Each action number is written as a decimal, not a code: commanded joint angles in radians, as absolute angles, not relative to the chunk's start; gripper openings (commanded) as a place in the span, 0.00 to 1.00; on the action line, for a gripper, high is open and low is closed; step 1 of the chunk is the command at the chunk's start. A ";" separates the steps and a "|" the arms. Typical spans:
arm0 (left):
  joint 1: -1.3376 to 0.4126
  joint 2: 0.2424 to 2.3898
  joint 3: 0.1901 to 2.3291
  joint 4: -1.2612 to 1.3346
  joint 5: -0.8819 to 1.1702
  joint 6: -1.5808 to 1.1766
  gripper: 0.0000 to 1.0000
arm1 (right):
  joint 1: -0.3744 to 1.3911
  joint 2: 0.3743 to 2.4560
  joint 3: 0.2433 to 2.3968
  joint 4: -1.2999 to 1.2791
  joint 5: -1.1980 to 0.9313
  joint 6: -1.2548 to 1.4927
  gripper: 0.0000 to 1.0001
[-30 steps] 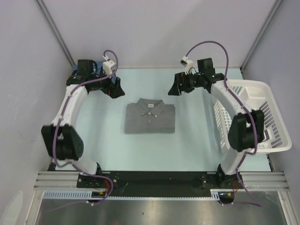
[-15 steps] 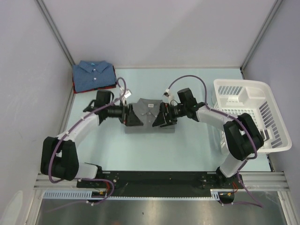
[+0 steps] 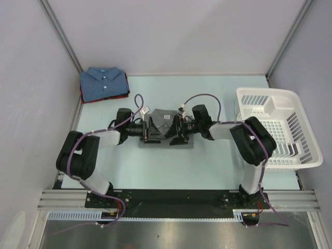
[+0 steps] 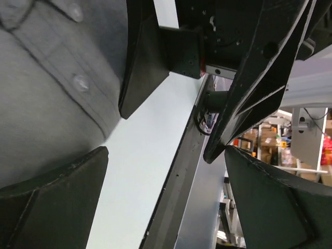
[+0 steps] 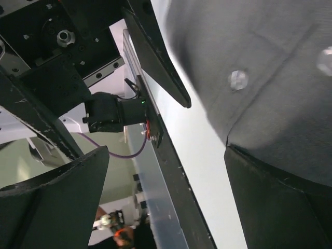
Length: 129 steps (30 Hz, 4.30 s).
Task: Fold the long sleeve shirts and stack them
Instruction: Fold the shirt, then neatly place the folded shirt to the corner
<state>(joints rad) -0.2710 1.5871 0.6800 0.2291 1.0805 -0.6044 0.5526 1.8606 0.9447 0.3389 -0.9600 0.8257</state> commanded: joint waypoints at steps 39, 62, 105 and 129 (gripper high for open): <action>-0.211 1.698 1.026 -0.036 1.095 -0.267 0.99 | 0.293 1.955 1.201 -0.008 -1.095 0.538 1.00; -0.008 2.000 0.991 0.288 1.022 -0.535 0.99 | 0.204 2.336 1.480 -0.096 -1.057 0.405 1.00; 0.281 1.416 0.845 -0.502 0.462 -0.186 1.00 | 1.072 2.238 1.787 -0.456 -0.107 -0.469 0.44; 0.270 1.466 0.548 0.118 1.034 -0.552 0.99 | 0.976 2.017 1.618 -0.325 -0.274 -0.331 0.00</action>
<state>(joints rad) 0.2771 1.4548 0.6067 -0.1967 0.8509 -0.3511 1.0042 2.1399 1.6482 -0.3950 -0.2180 -0.3779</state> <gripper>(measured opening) 0.994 0.010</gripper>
